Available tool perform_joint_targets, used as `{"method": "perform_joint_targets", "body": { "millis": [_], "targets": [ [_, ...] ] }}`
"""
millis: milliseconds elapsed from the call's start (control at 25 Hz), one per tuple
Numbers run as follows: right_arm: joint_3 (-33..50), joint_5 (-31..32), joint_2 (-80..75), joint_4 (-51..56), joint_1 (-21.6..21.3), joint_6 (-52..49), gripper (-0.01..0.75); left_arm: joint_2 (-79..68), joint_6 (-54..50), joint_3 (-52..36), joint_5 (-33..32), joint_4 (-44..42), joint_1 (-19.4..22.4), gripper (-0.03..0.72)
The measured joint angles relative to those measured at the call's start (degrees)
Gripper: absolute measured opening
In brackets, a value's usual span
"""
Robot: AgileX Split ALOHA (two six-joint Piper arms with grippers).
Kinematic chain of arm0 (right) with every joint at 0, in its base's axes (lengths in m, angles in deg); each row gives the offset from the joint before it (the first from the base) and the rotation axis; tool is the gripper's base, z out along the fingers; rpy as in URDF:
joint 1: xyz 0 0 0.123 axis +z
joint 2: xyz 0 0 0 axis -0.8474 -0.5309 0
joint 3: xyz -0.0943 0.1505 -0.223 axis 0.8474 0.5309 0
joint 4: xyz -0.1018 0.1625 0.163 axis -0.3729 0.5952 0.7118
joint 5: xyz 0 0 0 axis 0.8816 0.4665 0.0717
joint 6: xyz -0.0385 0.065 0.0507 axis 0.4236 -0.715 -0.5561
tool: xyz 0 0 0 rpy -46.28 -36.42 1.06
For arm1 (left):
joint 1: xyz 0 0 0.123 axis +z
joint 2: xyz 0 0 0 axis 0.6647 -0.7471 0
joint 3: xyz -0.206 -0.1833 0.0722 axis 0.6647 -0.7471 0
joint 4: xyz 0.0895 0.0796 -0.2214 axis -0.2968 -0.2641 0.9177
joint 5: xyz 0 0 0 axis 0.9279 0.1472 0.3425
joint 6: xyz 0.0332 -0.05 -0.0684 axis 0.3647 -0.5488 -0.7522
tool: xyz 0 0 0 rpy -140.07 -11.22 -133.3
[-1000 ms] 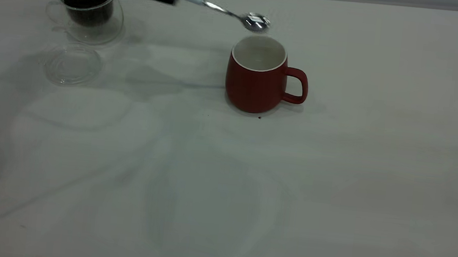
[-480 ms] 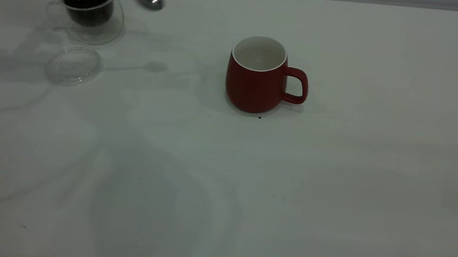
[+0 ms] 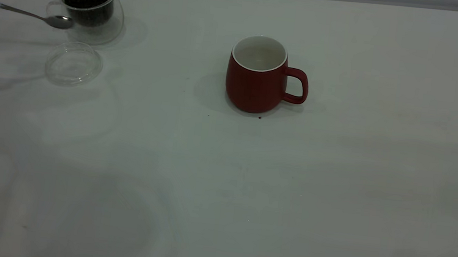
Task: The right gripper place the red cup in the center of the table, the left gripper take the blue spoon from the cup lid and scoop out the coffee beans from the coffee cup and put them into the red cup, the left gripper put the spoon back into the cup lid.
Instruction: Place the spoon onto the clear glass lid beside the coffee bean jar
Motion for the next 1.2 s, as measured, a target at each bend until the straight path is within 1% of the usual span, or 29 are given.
{"method": "perform_joint_targets", "body": {
  "millis": [120, 240, 640, 800, 960, 1200],
  "targets": [
    [0.0, 0.0, 0.0, 0.0, 0.0, 0.0, 0.59, 0.0, 0.13, -0.06, 0.0, 0.07, 2.14, 0.123],
    [0.0, 0.0, 0.0, 0.0, 0.0, 0.0, 0.59, -0.08, 0.03, -0.12, 0.0, 0.07, 3.36, 0.123],
    [0.0, 0.0, 0.0, 0.0, 0.0, 0.0, 0.59, -6.21, 0.1, -0.17, 0.32, 0.95, 3.37, 0.123],
    [0.0, 0.0, 0.0, 0.0, 0.0, 0.0, 0.59, -9.07, 1.98, -0.17, 0.69, 4.1, 3.37, 0.123],
    [0.0, 0.0, 0.0, 0.0, 0.0, 0.0, 0.59, -11.04, 3.99, -0.17, 2.62, 7.83, 3.31, 0.123],
    [0.0, 0.0, 0.0, 0.0, 0.0, 0.0, 0.59, -11.68, 4.46, -0.17, 5.36, 8.38, 2.55, 0.123]
  ]
}}
